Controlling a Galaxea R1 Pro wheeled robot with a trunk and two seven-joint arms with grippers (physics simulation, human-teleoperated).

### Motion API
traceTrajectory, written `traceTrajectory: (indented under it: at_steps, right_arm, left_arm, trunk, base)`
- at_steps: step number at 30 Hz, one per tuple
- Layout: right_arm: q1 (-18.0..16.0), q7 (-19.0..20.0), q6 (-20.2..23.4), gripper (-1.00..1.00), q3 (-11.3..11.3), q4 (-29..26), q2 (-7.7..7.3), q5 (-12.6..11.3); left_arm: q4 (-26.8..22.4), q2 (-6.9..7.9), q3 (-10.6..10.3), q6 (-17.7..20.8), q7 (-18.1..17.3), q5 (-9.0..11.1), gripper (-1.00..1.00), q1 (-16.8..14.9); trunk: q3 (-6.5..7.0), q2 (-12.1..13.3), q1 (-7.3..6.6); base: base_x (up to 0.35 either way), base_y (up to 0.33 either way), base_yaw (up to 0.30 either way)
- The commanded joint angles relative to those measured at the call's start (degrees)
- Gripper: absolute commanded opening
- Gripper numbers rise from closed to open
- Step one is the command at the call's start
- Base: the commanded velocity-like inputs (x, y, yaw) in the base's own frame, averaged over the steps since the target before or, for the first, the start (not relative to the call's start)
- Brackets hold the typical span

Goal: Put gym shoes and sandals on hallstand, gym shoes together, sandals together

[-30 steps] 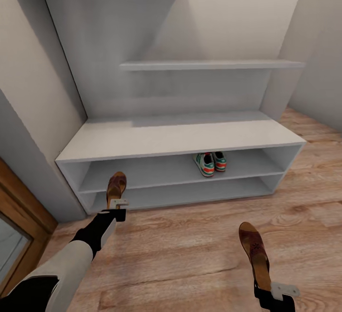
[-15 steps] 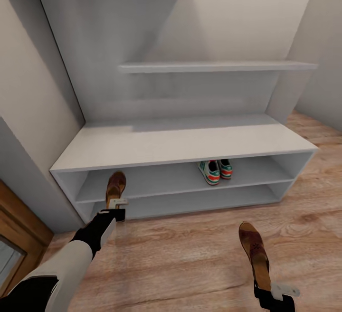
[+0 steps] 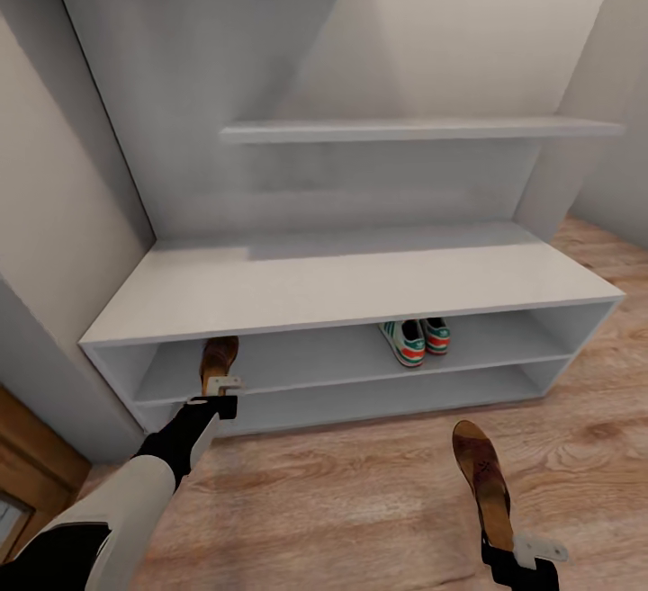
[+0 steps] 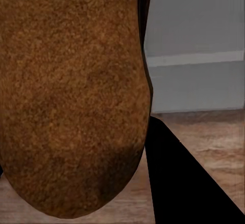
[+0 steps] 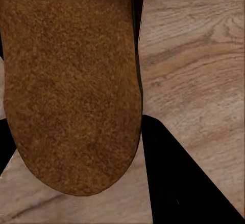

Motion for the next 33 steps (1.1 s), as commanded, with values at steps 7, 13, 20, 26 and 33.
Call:
traceTrajectory:
  at_steps: [7, 13, 20, 26, 33]
  right_arm:
    - [0.0, 0.3, -0.2, -1.00, -0.2, 0.0, 0.01, -0.5]
    - [0.0, 0.3, -0.2, -1.00, -0.2, 0.0, 0.01, -0.5]
    - [0.0, 0.3, -0.2, -1.00, -0.2, 0.0, 0.01, -0.5]
    - [0.0, 0.3, -0.2, -1.00, -0.2, 0.0, 0.01, -0.5]
    - [0.0, 0.3, -0.2, -1.00, -0.2, 0.0, 0.01, -0.5]
  left_arm:
    - [-0.1, -0.10, 0.1, 0.3, 0.0, -0.3, -1.00, 0.0]
    - [-0.1, -0.04, 0.2, 0.3, 0.1, -0.3, -1.00, 0.0]
    - [-0.1, -0.04, 0.2, 0.3, 0.1, -0.4, -1.00, 0.0]
    - [-0.1, -0.04, 0.2, 0.3, 0.1, -0.4, -1.00, 0.0]
    - [0.0, -0.04, 0.2, 0.3, 0.1, -0.4, -1.00, 0.1]
  trunk:
    - [-0.05, 0.0, 0.02]
    - [-0.05, 0.0, 0.02]
    - [-0.05, 0.0, 0.02]
    - [-0.05, 0.0, 0.02]
    - [-0.05, 0.0, 0.02]
  base:
    - [0.138, 0.000, 0.000]
    - [0.236, 0.000, 0.000]
    - [0.140, 0.000, 0.000]
    - [0.144, 0.039, 0.000]
    - [0.164, 0.067, 0.000]
